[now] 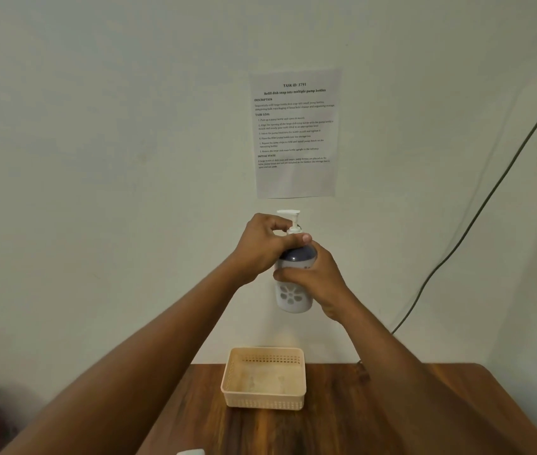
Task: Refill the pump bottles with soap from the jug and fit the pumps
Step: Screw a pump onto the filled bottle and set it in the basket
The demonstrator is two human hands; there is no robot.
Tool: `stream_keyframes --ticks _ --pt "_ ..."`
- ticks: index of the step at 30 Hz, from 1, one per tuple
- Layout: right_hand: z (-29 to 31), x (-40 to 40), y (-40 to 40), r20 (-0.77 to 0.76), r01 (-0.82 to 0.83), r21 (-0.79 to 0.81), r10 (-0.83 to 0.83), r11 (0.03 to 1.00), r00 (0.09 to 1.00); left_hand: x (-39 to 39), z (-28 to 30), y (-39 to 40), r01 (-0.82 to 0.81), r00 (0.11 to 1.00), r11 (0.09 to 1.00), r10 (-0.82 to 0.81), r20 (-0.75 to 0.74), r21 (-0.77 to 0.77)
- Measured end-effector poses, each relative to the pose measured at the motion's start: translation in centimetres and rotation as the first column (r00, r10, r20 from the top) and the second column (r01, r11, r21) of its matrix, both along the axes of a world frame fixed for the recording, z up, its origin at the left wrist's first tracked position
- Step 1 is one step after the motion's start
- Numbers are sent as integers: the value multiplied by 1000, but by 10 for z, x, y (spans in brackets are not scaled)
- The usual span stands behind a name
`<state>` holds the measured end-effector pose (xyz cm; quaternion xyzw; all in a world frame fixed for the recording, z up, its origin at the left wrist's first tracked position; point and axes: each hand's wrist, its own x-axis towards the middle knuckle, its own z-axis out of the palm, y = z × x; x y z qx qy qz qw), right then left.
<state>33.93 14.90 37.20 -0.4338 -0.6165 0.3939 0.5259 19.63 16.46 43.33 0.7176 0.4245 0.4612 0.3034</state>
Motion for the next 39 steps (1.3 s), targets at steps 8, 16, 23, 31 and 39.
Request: stream_keyframes --ticks 8,16,23,31,39 --pt "5 8 6 11 -153 -78 155 985 988 1 -7 3 -105 994 993 107 28 -54" --pt "-6 -12 13 136 73 -52 -65 996 989 1 -16 10 -377 923 926 378 69 -31" --pt "-16 -43 27 264 241 80 -254 967 930 -11 -19 17 -433 899 899 436 44 -64" --pt "-37 -39 55 257 126 -51 -109 991 960 -74 -46 31 -357 931 933 351 -103 -49" --pt "-78 -57 101 301 -24 -138 64 990 952 -99 -118 57 -308 931 950 290 -224 -54"
